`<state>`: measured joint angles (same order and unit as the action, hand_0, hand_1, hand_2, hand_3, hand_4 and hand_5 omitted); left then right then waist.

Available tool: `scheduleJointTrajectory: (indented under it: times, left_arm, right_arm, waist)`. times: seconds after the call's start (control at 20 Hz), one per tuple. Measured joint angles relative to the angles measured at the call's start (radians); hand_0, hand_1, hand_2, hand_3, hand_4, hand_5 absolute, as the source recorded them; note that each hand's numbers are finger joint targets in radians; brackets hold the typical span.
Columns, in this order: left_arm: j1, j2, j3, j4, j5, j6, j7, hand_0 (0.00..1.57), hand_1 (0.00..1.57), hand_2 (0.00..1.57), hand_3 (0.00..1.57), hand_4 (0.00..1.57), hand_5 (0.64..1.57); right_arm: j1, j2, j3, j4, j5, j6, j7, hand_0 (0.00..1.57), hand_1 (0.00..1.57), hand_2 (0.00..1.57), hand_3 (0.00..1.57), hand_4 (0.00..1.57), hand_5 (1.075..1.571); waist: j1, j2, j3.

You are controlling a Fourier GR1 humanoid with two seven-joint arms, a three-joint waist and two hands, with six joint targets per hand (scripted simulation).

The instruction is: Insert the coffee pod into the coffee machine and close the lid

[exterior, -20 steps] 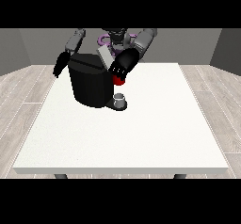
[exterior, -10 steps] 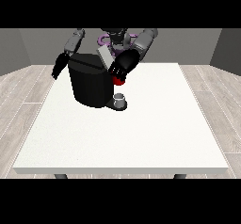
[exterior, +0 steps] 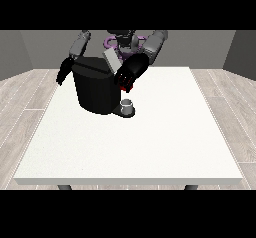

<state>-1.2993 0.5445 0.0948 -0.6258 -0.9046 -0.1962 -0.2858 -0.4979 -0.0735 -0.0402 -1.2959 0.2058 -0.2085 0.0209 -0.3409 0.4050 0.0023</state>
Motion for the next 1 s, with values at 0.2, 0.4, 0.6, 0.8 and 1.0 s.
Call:
scheduleJointTrajectory:
  times: [0.2,0.4,0.6,0.8,1.0]
  left_arm:
    - [-0.005,0.017,0.005,0.015,-0.008,0.007,-0.012,0.0,0.0,0.53,0.45,0.0,1.571]
    - [-0.002,0.0,0.002,0.018,-0.014,0.013,-0.006,0.0,0.0,0.33,0.23,0.0,1.571]
    - [0.025,-0.038,-0.011,0.007,-0.017,0.0,0.017,0.0,0.0,0.0,0.06,0.0,1.571]
    - [0.076,-0.089,-0.014,-0.001,-0.001,-0.032,0.04,0.0,0.0,0.0,0.0,0.0,1.571]
    - [0.157,-0.163,-0.023,-0.027,0.022,-0.046,0.041,0.0,0.0,0.13,0.0,0.0,1.571]
  right_arm:
    - [-0.001,-0.003,0.006,-0.009,0.01,-0.002,0.016,0.0,0.0,0.0,0.0,0.12,1.571]
    - [0.002,-0.003,-0.001,0.0,-0.001,0.006,0.022,0.0,0.0,0.0,0.0,0.09,1.571]
    - [0.024,-0.014,-0.04,0.05,-0.024,0.005,-0.008,0.0,0.0,0.0,0.0,0.0,1.571]
    - [0.068,-0.018,-0.068,0.103,-0.04,0.004,-0.027,0.0,0.0,0.0,0.0,0.0,1.571]
    - [0.126,-0.019,-0.089,0.155,-0.05,0.0,-0.048,0.0,0.0,0.0,0.0,0.0,1.571]
  waist:
    - [-0.002,0.0,-0.0003]
    - [0.008,-0.018,0.0005]
    - [0.057,-0.065,-0.0005]
    - [0.117,-0.145,-0.0012]
    - [0.184,-0.238,-0.0015]
